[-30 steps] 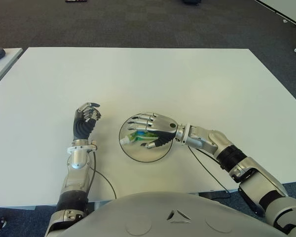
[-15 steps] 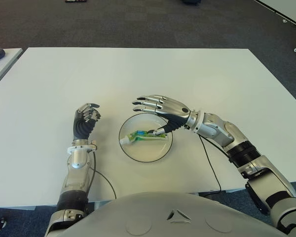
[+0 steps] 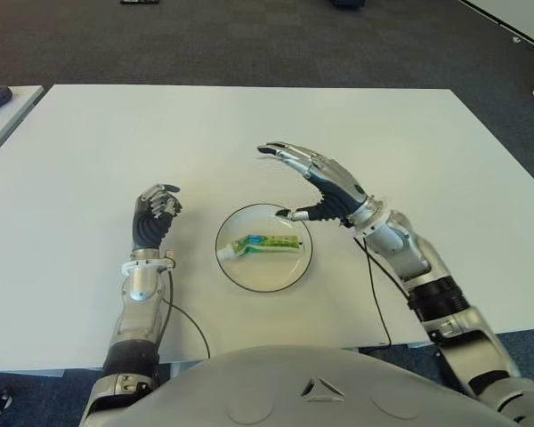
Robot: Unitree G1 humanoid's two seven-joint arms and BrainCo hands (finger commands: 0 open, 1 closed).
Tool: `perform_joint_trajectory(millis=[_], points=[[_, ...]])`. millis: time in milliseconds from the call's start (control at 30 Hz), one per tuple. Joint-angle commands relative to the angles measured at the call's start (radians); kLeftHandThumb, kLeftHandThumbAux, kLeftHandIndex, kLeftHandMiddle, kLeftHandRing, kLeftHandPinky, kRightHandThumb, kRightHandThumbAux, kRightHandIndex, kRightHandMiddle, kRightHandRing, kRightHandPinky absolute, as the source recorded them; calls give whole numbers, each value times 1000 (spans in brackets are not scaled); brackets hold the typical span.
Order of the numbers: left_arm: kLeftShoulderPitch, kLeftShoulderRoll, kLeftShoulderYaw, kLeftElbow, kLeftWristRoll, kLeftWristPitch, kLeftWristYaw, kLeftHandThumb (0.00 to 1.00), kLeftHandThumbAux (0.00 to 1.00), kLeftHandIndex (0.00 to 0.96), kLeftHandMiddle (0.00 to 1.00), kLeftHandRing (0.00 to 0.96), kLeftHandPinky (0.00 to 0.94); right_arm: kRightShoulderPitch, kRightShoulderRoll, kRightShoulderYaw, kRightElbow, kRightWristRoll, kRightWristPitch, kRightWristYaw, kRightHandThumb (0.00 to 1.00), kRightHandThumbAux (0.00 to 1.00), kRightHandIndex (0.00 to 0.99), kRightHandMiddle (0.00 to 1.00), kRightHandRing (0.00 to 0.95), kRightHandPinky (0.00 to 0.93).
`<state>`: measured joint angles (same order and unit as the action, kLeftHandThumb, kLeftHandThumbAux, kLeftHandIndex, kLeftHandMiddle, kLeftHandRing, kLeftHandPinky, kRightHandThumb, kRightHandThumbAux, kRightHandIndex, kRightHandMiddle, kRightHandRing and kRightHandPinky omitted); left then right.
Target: Put the toothpaste on the table into the plate.
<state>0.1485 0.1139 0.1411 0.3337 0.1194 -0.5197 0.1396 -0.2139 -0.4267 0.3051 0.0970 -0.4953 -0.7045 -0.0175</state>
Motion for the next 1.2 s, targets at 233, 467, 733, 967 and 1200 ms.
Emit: perform_joint_trajectory(millis=[233, 467, 733, 967, 1200], points=[[-53, 10, -17, 51, 39, 5, 22, 697, 718, 435, 683, 662, 637, 85, 208, -130, 78, 119, -8, -205, 271, 870, 180, 232, 196, 173], [-81, 2, -15, 81, 24, 12, 15, 698, 718, 436, 683, 658, 630, 97, 270, -194, 46, 110, 56, -268, 245, 947, 274, 289, 252, 248], [-106, -2, -17, 107, 34, 18, 30, 695, 718, 435, 676, 648, 620, 134, 335, -248, 69, 126, 147, -325, 317, 995, 331, 322, 290, 274], [-131, -6, -26, 135, 49, -28, 54, 693, 719, 435, 676, 652, 623, 153, 374, -276, 40, 127, 244, -339, 315, 998, 356, 354, 320, 266], [-133, -6, -31, 130, 4, -45, 13, 694, 718, 435, 669, 644, 601, 186, 380, -285, 93, 100, 276, -379, 222, 993, 379, 378, 344, 294]])
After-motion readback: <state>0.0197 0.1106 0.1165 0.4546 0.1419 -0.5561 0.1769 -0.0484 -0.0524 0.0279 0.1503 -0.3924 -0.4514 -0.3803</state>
